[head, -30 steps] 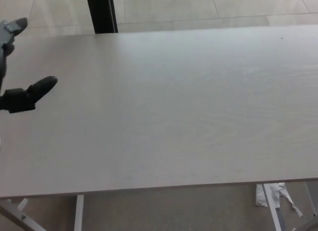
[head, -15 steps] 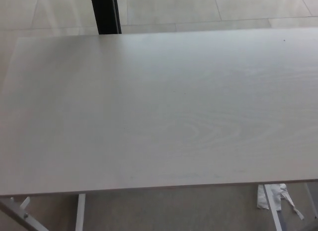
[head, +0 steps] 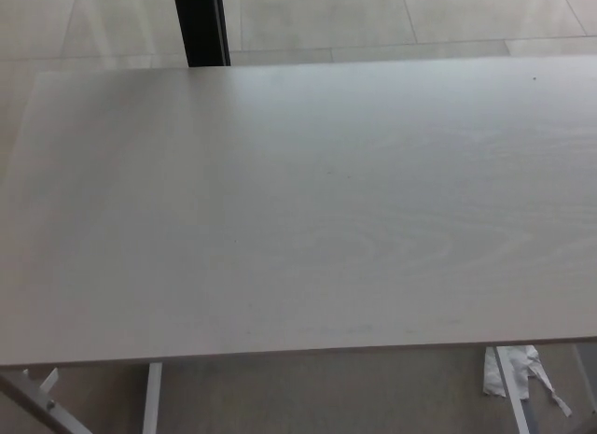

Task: Pick up a bottle and hand it

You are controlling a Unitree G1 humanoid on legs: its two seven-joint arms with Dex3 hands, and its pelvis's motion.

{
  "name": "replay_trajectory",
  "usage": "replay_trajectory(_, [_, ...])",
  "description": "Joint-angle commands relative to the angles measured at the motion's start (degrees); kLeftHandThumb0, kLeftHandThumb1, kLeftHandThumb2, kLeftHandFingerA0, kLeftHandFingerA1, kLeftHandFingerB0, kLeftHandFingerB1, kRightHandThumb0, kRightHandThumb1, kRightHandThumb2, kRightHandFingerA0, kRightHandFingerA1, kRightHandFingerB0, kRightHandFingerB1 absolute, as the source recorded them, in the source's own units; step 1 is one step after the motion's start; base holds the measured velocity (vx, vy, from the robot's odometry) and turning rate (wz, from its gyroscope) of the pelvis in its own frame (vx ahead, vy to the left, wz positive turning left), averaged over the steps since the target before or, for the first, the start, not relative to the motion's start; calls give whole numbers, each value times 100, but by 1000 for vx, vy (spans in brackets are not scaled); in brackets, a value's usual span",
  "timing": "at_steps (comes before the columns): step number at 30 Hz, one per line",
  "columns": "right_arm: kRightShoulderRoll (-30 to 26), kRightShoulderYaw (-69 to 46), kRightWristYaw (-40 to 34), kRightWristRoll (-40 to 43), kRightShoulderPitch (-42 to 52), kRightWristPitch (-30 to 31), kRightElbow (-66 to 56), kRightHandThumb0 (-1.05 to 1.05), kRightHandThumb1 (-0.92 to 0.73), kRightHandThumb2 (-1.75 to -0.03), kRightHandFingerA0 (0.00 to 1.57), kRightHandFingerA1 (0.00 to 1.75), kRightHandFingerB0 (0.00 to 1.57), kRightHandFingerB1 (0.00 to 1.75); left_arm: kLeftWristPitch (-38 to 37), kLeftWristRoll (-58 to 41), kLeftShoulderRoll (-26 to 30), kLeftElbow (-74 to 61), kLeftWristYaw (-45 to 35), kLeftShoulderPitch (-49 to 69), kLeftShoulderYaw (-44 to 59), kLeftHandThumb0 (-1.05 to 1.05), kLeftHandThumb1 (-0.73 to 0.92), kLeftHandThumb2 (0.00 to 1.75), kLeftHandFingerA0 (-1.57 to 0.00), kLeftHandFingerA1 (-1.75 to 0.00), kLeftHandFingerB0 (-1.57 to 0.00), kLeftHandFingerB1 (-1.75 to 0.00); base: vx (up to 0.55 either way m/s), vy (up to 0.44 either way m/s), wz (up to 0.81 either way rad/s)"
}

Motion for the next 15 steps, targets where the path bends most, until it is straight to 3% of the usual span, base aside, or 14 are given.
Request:
replay_trajectory(1, [-104,-106,205,133,97,109,159,-55,-45,-73,107,141,35,43,883,-1179,306,63,-1256,-170,-80,-80,59,59,-29,-63,-35,-43,0,0,0])
replay_trajectory(2, [-59,-120,205,154,150,103,136,-52,-40,-82,106,119,31,47,832,-1165,246,319,-1297,-277,-165,-81,58,58,-30,-63,-41,-41,0,0,0])
replay_trajectory(3, [-52,-119,212,148,162,76,158,-52,-43,-81,104,105,34,47,842,-1141,185,390,-1297,-282,-229,-74,59,58,-29,-60,-33,-41,0,0,0])
replay_trajectory(5, [3,-171,240,205,307,106,137,-52,-43,-80,106,103,36,47,943,-1116,180,382,-1354,-141,-316,-70,57,57,-29,-58,-33,-40,0,0,0])
replay_trajectory(6, [-10,-187,233,207,367,158,112,-47,-55,-57,96,109,44,34,1032,-1185,160,364,-1500,-34,-377,-66,53,56,-25,-62,-25,-46,0,0,0])
replay_trajectory(7, [-39,-170,233,152,424,162,95,-47,-55,-60,94,151,43,35,1123,-1341,124,324,-1705,90,-399,-65,49,56,-19,-63,-25,-46,0,0,0])
replay_trajectory(8, [-49,-151,248,115,430,110,121,-47,-55,-60,94,151,43,35,1149,-1404,101,300,-1711,113,-378,-65,49,56,-19,-63,-25,-46,0,0,0])
replay_trajectory(9, [-51,-141,209,111,407,150,122,-47,-55,-57,97,167,42,34,1281,-1493,101,181,-1667,144,-325,-68,49,55,-23,-63,-26,-44,0,0,0])
replay_trajectory(12, [-76,-112,235,82,326,44,242,-47,-54,-61,103,162,42,36,1264,-1585,146,354,-1609,23,-239,-73,52,56,-24,-60,-23,-44,0,0,0])
replay_trajectory(13, [-79,-100,240,57,307,-10,271,-58,-41,-78,110,127,36,47,1198,-1591,194,483,-1630,-48,-234,-72,40,80,-27,-61,-19,-50,0,0,0])
replay_trajectory(15, [-66,-126,226,114,301,80,190,-49,-54,-61,100,167,41,36,1130,-1582,288,604,-1674,-109,-262,-74,41,80,-24,-62,-16,-52,0,0,0])
